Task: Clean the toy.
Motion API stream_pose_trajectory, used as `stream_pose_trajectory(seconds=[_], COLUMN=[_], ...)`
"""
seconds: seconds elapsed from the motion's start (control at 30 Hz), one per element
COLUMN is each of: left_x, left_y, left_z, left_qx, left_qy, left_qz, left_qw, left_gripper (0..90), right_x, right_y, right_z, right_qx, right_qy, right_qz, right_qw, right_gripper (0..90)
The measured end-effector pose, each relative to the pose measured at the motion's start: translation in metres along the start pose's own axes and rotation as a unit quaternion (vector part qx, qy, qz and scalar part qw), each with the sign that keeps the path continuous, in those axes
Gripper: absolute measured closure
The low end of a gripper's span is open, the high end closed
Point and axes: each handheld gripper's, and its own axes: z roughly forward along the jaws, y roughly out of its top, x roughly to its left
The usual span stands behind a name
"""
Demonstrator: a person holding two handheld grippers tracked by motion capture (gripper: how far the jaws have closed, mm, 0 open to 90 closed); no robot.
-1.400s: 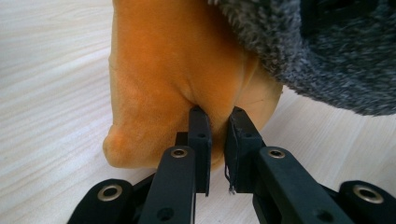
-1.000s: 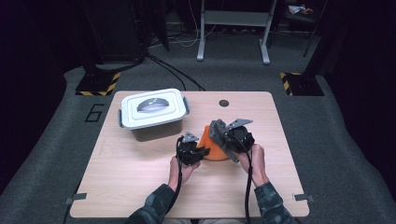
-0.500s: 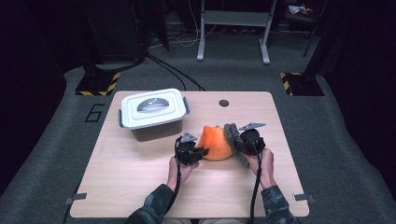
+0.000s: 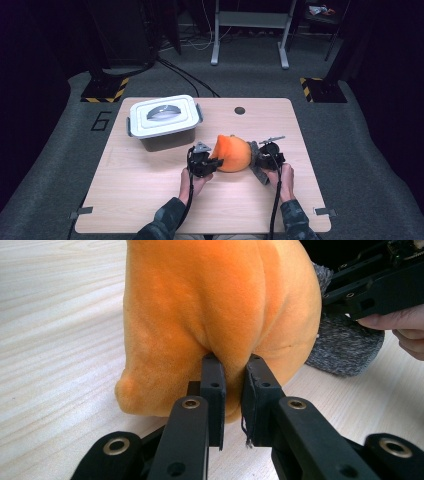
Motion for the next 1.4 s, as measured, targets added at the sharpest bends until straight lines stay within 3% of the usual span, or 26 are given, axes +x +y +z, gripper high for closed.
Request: stream_pose_trajectory(seconds=[0.23,0.3,0.33,0.43,0.57,0.63,0.7,1.1,1.4], left_x=[-0.001,-0.002,-0.003,-0.003,-0.003,-0.003,-0.003,-0.002,0.000], left_y=[0.001,0.001,0.001,0.002,0.001,0.001,0.001,0.002,0.001], left_z=[-0.001,-0.001,-0.001,-0.001,-0.001,-0.001,-0.001,0.000,0.000], left_qx=[-0.001,-0.001,0.003,0.002,0.001,0.001,0.002,0.003,0.002], left_qy=[0.002,0.004,0.004,0.005,0.003,0.000,0.002,-0.002,-0.005], left_qz=[0.004,0.008,0.007,0.013,0.013,0.012,0.009,0.012,0.004], left_qw=[1.0000,1.0000,1.0000,0.9999,0.9999,0.9999,1.0000,0.9999,1.0000], left_gripper=[80.9,80.8,80.8,80.8,80.8,80.8,80.8,80.8,80.8], right_x=[0.000,0.014,0.014,0.037,0.066,0.080,0.083,0.071,0.044], right_y=[0.007,0.016,0.016,0.028,0.043,0.049,0.052,0.046,0.031], right_z=[-0.044,-0.065,-0.065,-0.077,-0.076,-0.065,-0.056,-0.053,-0.049], right_qx=[-0.062,-0.088,-0.088,-0.104,-0.106,-0.091,-0.083,-0.082,-0.072], right_qy=[-0.018,-0.015,-0.015,-0.003,0.013,0.013,0.008,0.008,-0.003], right_qz=[-0.011,-0.033,-0.033,-0.064,-0.110,-0.129,-0.141,-0.119,-0.078], right_qw=[0.9979,0.9955,0.9955,0.9925,0.9881,0.9873,0.9865,0.9895,0.9943], right_gripper=[75.4,75.3,75.3,75.3,75.1,75.0,75.0,75.2,75.4])
